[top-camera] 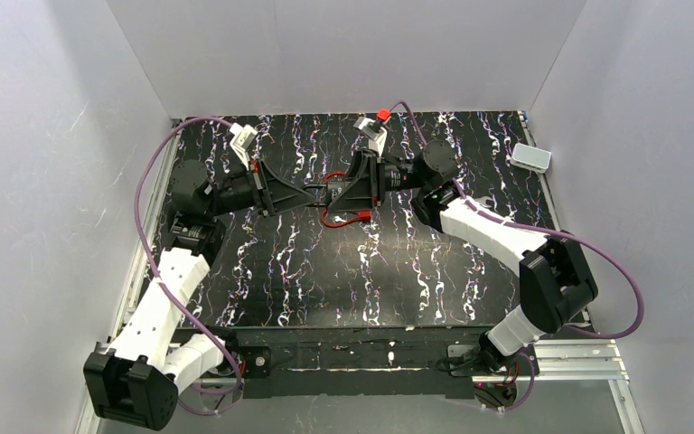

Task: Lock with the key
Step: Lock the lock.

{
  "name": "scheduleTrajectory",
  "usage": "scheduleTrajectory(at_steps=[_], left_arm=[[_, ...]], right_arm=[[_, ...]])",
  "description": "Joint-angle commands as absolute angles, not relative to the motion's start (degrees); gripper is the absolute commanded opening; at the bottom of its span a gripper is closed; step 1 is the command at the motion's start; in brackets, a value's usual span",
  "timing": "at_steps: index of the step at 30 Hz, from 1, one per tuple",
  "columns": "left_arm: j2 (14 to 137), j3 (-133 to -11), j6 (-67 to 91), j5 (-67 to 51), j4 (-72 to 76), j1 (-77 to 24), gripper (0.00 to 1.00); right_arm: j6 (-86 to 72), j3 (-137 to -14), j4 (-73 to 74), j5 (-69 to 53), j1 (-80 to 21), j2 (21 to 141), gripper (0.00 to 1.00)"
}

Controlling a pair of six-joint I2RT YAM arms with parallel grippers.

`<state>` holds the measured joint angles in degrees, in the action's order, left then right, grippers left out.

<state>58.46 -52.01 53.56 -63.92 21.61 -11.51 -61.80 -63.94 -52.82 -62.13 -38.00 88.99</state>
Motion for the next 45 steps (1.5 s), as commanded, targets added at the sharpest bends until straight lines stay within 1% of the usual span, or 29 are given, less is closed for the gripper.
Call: scheduleTrajectory(at_steps=[1, 5, 11, 26, 36, 45], left_arm=[[57.35, -49.82, 55.49, -60.44, 22.15, -15.75, 0.0], [57.93, -48.52, 55.45, -58.18, 22.15, -18.8, 0.0], [59.1, -47.5, 56.31, -56.78, 22.14, -20.1, 0.0], [59.23, -44.21, 55.92, -55.3, 22.05, -23.1, 0.0], [60.83, -42.47, 56.05, -54.05, 22.06, -24.72, 0.0], [63.44, -44.33, 55.56, -53.53, 22.06, -25.79, 0.0]], right_arm=[[-57.92, -68.48, -51.14, -60.05, -40.06, 89.09, 0.01], [-56.65, -69.95, -49.55, -59.94, -41.12, 89.79, 0.01], [-53.09, -72.59, -45.08, -59.85, -42.65, 90.76, 0.01], [-49.36, -77.85, -39.99, -60.11, -46.49, 94.64, 0.01], [-49.29, -80.41, -39.55, -60.03, -47.86, 96.18, 0.01], [-49.66, -80.98, -40.45, -59.85, -49.41, 97.62, 0.01]])
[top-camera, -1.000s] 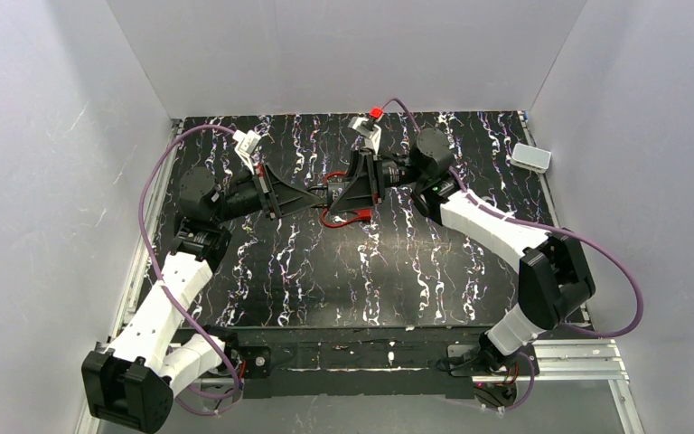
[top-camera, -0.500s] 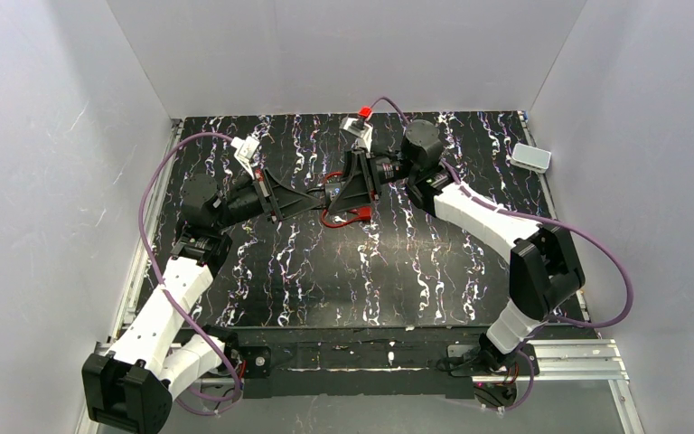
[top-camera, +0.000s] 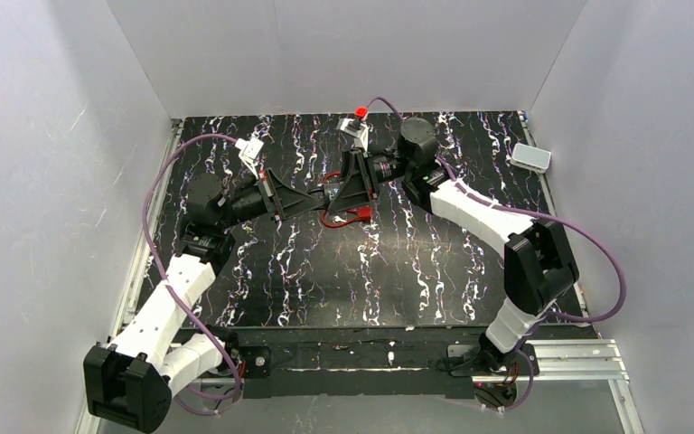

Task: Lock with the key
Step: Lock the lock.

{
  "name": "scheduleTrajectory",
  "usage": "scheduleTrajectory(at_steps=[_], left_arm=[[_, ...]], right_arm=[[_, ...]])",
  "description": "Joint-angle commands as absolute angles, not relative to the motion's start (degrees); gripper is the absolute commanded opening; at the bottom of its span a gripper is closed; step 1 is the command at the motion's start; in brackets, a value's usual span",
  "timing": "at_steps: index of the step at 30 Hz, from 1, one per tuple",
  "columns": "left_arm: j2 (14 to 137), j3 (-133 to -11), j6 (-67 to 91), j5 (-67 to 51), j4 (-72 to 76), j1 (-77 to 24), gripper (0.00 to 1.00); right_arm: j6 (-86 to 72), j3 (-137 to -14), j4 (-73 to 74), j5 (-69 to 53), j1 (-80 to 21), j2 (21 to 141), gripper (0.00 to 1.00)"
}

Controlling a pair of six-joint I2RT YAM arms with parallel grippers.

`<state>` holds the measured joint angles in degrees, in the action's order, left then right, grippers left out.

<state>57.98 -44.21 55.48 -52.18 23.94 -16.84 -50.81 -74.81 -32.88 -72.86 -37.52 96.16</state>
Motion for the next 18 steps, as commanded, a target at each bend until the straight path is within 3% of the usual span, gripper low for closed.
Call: scheduleTrajectory(at_steps=[1, 9, 18], left_arm=[[63.49, -44.33, 55.55, -53.57, 22.06, -25.81, 0.0], [60.68, -43.68, 54.81, -55.31, 22.06, -22.82, 0.0], [59.61, -47.42, 55.34, -62.61, 21.94, -9.43, 0.0]], right_arm=[[-49.94, -80.98, -40.78, -59.96, -49.4, 97.64, 0.01], [-47.86, -78.16, -38.2, -61.55, -46.99, 95.05, 0.01], [-47.81, -71.5, -38.17, -63.51, -36.32, 88.76, 0.01]])
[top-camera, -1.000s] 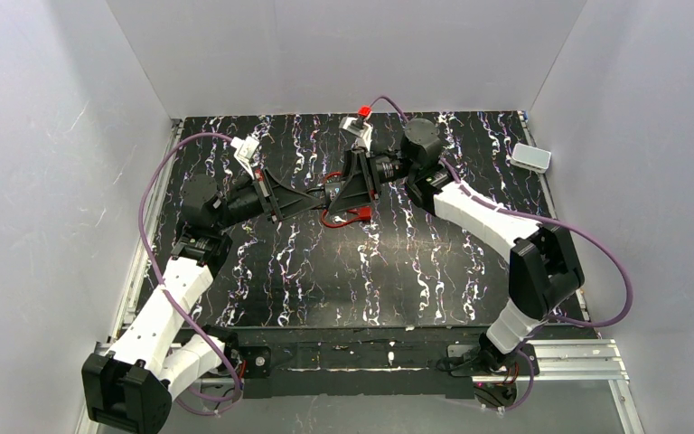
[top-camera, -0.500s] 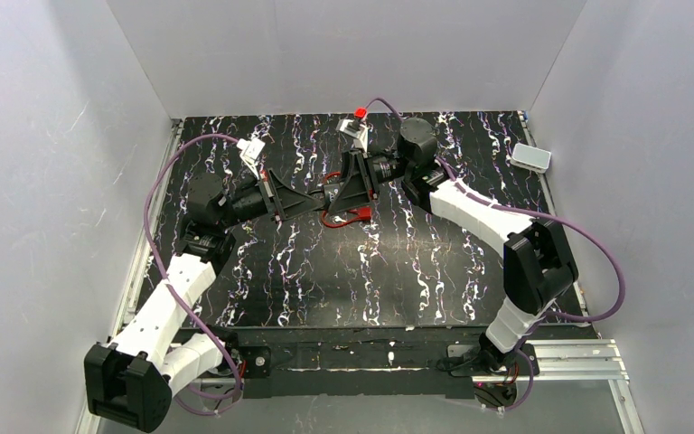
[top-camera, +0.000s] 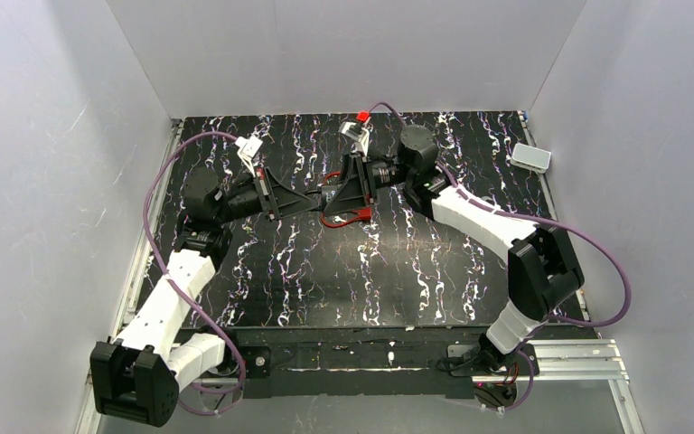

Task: Lock with the key
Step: Lock the lock.

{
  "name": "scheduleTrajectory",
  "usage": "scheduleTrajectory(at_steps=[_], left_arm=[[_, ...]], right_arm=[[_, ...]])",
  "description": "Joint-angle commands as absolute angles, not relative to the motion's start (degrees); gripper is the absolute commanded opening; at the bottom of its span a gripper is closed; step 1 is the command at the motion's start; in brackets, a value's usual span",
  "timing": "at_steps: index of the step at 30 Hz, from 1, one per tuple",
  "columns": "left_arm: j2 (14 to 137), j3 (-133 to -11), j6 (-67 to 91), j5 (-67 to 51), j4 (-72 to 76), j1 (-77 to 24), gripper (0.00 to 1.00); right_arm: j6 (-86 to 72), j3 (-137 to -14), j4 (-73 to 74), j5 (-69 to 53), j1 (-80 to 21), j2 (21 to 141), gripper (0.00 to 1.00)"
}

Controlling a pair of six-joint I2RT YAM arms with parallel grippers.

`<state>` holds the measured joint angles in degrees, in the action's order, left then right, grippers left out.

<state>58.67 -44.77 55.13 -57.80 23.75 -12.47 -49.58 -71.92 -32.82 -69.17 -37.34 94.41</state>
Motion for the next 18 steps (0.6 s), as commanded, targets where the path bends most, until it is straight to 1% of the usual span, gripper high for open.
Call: scheduleTrajectory(at_steps=[1, 4, 5, 6, 7, 9, 10, 11, 12, 14, 18], left_arm=[[59.47, -47.91, 54.92, -62.9, 21.97, -9.07, 0.0], [59.01, -48.92, 53.99, -62.69, 21.97, -8.88, 0.0], [58.97, -49.15, 54.07, -62.6, 21.97, -8.88, 0.0], [59.05, -49.51, 54.1, -62.63, 21.97, -8.88, 0.0], [59.27, -49.94, 54.32, -62.77, 21.97, -8.9, 0.0], [59.68, -51.06, 55.14, -63.67, 21.88, -8.88, 0.0], [59.96, -51.55, 55.59, -64.29, 21.88, -8.88, 0.0], [60.08, -51.93, 55.85, -64.86, 21.82, -8.88, 0.0], [59.87, -52.22, 55.89, -65.47, 21.8, -8.88, 0.0], [59.14, -52.21, 55.46, -66.01, 21.8, -8.88, 0.0], [57.67, -51.57, 54.55, -66.46, 21.56, -8.88, 0.0]], right_arm=[[-47.77, -71.05, -38.08, -63.54, -35.88, 88.35, 0.01], [-47.51, -70.01, -38.06, -63.34, -35.51, 87.8, 0.01], [-47.54, -69.85, -38.13, -63.22, -35.51, 87.66, 0.09], [-47.55, -69.79, -38.14, -63.24, -35.49, 87.73, 0.19], [-47.55, -69.72, -38.25, -63.39, -35.51, 87.65, 0.33], [-47.57, -69.78, -38.25, -63.94, -35.36, 87.43, 0.54], [-47.65, -69.71, -38.13, -64.03, -35.08, 87.14, 0.62], [-47.73, -69.58, -37.88, -64.13, -34.7, 86.8, 0.68], [-47.69, -69.34, -37.62, -64.23, -34.2, 86.22, 0.72], [-46.63, -68.65, -36.44, -64.45, -32.72, 85.21, 0.76], [-44.0, -66.97, -33.26, -65.24, -29.73, 83.64, 0.77]])
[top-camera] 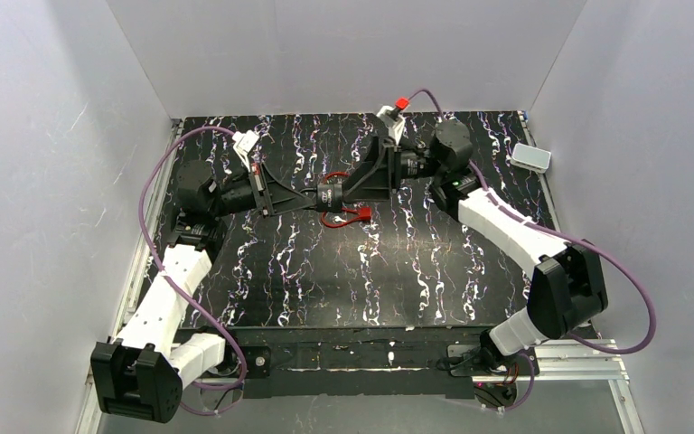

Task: Lock with the key
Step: Lock the lock.

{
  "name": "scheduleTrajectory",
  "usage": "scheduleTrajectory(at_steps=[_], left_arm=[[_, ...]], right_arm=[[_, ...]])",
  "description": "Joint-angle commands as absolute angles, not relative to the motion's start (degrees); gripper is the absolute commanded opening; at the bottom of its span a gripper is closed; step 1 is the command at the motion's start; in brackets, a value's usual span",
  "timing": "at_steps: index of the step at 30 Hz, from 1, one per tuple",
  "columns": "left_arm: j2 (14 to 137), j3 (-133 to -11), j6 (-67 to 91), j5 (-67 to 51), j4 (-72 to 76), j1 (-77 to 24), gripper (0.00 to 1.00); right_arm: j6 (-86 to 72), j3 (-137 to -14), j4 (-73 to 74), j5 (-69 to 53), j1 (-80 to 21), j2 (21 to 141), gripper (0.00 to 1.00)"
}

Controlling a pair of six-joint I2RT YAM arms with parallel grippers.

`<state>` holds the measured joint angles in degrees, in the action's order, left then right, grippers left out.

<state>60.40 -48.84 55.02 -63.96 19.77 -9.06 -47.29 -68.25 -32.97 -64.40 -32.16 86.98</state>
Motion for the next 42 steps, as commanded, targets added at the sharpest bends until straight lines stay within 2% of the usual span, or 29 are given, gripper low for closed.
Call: scheduleTrajectory(at_steps=[1, 12, 21, 26, 30, 34, 42], left_arm=[[57.49, -51.39, 54.42, -66.52, 21.55, -8.88, 0.0], [56.48, -50.09, 53.31, -68.32, 21.47, -8.88, 0.0], [55.57, -49.13, 53.26, -67.95, 21.44, -8.95, 0.0], [55.17, -48.68, 53.35, -67.87, 21.43, -8.95, 0.0], [54.6, -47.85, 53.63, -67.0, 21.52, -8.96, 0.0], [54.58, -47.54, 53.94, -65.86, 21.53, -8.75, 0.0], [56.79, -47.82, 56.75, -66.02, 21.52, -4.03, 0.0]], right_arm=[[-43.69, -66.51, -33.16, -65.29, -29.41, 83.31, 0.77], [-43.73, -63.56, -31.98, -65.46, -29.4, 80.29, 0.69], [-43.68, -62.76, -31.77, -63.86, -32.01, 80.79, 0.53], [-43.94, -63.27, -31.83, -63.61, -32.17, 81.11, 0.39], [-44.1, -63.29, -31.89, -63.68, -32.04, 81.08, 0.18], [-43.85, -63.01, -31.55, -63.63, -31.12, 80.59, 0.02], [-38.73, -61.26, -23.44, -65.06, -24.02, 77.39, 0.01]])
